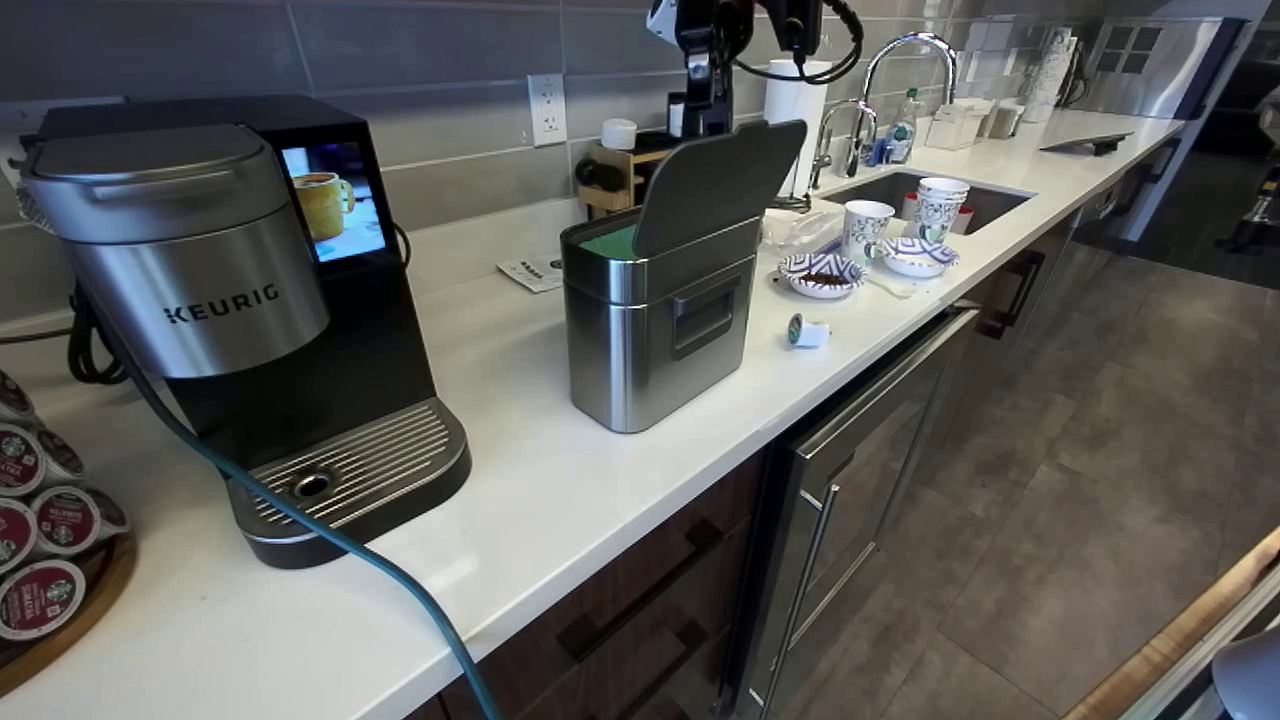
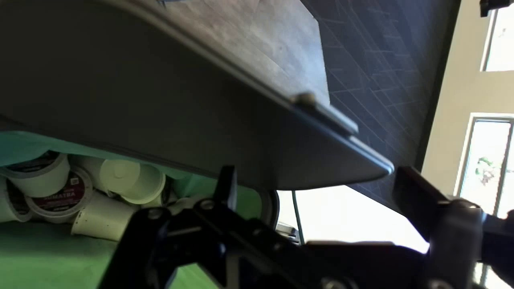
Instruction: Open the silver bin, pick up the small white container and put it inside the silver bin
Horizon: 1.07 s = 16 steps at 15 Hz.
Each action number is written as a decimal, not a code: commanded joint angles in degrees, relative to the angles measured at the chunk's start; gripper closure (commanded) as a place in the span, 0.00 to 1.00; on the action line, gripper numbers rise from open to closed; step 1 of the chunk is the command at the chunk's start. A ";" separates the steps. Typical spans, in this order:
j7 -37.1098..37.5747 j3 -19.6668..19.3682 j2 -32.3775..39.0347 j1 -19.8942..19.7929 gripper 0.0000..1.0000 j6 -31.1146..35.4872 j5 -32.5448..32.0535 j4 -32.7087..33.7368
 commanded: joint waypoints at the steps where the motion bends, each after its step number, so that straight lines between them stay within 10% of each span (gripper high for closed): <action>1: -2.42 -0.92 -8.63 0.76 0.00 6.92 -3.91 -10.40; 16: 1.57 -1.62 -33.77 2.41 0.00 46.66 -19.53 -38.11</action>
